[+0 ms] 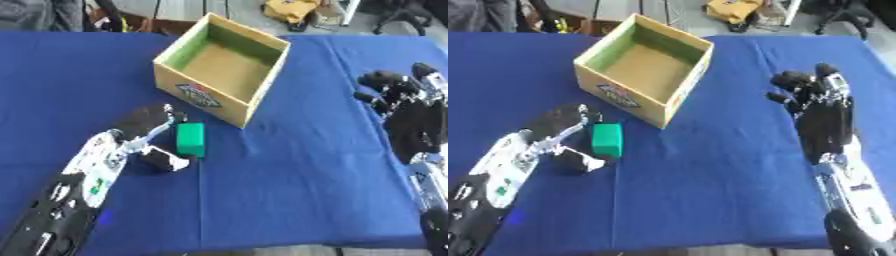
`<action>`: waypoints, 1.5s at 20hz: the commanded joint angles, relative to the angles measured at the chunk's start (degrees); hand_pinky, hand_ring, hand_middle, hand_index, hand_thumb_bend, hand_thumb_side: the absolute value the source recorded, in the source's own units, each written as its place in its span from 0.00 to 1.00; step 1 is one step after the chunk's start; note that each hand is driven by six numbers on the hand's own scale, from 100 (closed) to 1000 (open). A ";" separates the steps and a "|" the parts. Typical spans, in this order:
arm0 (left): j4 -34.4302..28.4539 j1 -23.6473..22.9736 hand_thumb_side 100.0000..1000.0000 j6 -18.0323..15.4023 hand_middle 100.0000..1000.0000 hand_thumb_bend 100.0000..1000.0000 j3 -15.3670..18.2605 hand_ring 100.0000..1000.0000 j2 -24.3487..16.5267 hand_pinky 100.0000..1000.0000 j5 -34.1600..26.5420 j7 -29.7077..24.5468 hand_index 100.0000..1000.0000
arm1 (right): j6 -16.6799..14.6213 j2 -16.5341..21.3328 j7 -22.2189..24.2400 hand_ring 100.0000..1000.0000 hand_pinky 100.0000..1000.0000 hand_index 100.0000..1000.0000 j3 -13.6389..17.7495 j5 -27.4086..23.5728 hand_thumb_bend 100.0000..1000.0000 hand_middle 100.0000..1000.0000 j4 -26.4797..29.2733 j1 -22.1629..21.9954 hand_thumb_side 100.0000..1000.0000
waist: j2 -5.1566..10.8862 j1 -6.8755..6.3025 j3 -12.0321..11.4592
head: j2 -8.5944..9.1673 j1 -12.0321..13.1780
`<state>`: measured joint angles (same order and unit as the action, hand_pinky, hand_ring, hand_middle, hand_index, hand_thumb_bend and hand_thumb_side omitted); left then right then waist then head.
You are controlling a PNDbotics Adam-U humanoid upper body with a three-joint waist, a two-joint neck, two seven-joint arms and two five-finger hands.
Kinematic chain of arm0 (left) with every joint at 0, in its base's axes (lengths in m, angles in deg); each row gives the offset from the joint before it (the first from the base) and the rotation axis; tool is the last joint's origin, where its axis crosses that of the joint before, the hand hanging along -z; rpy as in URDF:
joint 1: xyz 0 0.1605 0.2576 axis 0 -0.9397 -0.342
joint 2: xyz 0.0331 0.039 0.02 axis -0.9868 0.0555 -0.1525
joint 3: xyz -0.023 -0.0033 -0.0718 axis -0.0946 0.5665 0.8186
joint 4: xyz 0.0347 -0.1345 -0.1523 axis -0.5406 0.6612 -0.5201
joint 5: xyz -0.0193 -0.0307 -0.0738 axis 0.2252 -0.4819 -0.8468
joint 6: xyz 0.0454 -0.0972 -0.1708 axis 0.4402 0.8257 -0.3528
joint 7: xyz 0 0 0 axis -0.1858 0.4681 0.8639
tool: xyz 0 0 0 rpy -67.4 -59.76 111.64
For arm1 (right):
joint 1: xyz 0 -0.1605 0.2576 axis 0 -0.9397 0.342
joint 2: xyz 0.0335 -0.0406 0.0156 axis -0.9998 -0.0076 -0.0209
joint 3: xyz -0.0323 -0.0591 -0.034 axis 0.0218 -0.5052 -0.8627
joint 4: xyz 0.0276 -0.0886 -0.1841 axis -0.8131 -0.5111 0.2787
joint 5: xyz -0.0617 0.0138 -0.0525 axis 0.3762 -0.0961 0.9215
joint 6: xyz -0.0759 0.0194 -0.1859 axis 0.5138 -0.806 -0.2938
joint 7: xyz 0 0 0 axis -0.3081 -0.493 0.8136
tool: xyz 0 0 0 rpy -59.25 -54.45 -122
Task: Pick up objects on the table and place them in the box.
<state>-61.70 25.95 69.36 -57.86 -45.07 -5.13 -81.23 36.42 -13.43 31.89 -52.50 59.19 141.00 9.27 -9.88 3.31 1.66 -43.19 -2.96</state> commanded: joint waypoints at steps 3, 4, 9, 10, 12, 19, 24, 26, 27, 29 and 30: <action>-1.76 0.40 0.16 1.89 0.31 0.26 1.46 0.60 -0.32 0.67 -4.52 2.29 0.61 | -0.07 1.28 -0.08 0.82 0.75 0.65 0.17 -0.19 0.00 0.64 1.28 0.31 0.93 | 0.80 -0.01 0.10 | 0.15 -0.03; -2.50 0.48 0.16 2.52 0.31 0.25 1.68 0.60 -0.52 0.67 -6.04 2.27 0.60 | -0.06 1.28 -0.08 0.82 0.75 0.65 0.16 -0.20 0.00 0.64 1.27 0.32 0.93 | 0.81 -0.03 0.11 | 0.18 0.00; -7.83 2.15 0.17 6.07 0.29 0.21 2.97 0.60 -1.80 0.68 -13.86 1.07 0.58 | -0.06 1.31 -0.08 0.82 0.74 0.65 0.15 -0.19 0.00 0.64 1.26 0.29 0.93 | 0.85 -0.01 0.23 | 0.22 -0.02; -9.04 2.86 0.16 6.89 0.30 0.21 3.15 0.59 -2.10 0.67 -15.42 0.67 0.59 | -0.05 1.30 -0.07 0.82 0.74 0.65 0.12 -0.19 0.00 0.64 1.26 0.26 0.93 | 0.87 0.01 0.31 | 0.21 0.00; -10.79 4.44 0.14 8.56 0.31 0.22 3.53 0.60 -2.57 0.67 -17.23 0.25 0.59 | -0.03 1.30 0.01 0.82 0.74 0.65 0.03 -0.20 0.00 0.64 1.27 0.25 0.93 | 0.91 0.07 0.52 | 0.22 0.11; -2.16 12.26 0.15 12.27 0.35 0.29 5.77 0.62 -0.37 0.67 -12.75 2.86 0.62 | 0.40 0.80 0.88 0.82 0.75 0.65 -1.05 -0.32 0.00 0.64 1.13 0.69 0.94 | 0.88 0.11 3.19 | 0.81 1.74; 8.82 18.24 0.15 12.10 0.36 0.33 8.54 0.61 1.45 0.66 -3.91 5.76 0.63 | 0.96 0.43 2.13 0.82 0.75 0.65 -2.48 -0.30 0.00 0.64 1.01 1.58 0.95 | 0.42 -0.32 6.88 | 1.42 3.76; 13.51 21.06 0.16 11.89 0.36 0.35 9.69 0.60 1.49 0.65 0.55 5.99 0.64 | 1.22 0.37 2.71 0.82 0.75 0.65 -3.12 -0.40 0.00 0.64 1.00 2.15 0.95 | 0.21 -0.59 8.90 | 1.88 4.80; 15.58 22.37 0.16 11.71 0.36 0.38 10.23 0.59 1.38 0.64 2.86 5.96 0.64 | 1.34 0.37 2.98 0.82 0.75 0.65 -3.41 -0.46 0.00 0.64 1.00 2.41 0.95 | 0.15 -0.74 9.83 | 2.08 5.30; 19.91 24.97 0.21 11.48 0.33 0.43 11.27 0.55 0.87 0.61 8.26 5.45 0.62 | 1.57 0.34 3.53 0.82 0.75 0.65 -3.99 -0.64 0.00 0.64 1.02 2.99 0.94 | 0.01 -1.08 11.86 | 2.56 6.47; 21.82 26.04 0.23 11.38 0.32 0.45 11.81 0.54 0.61 0.60 11.01 5.13 0.62 | 1.68 0.29 3.75 0.82 0.75 0.65 -4.21 -0.73 0.00 0.64 1.01 3.23 0.94 | -0.05 -1.23 12.69 | 2.76 6.98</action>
<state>-41.33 50.20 80.95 -47.19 -43.57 3.00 -76.04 38.10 -13.69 35.19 -56.59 59.07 140.99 11.69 -10.72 1.87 14.80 -41.15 3.34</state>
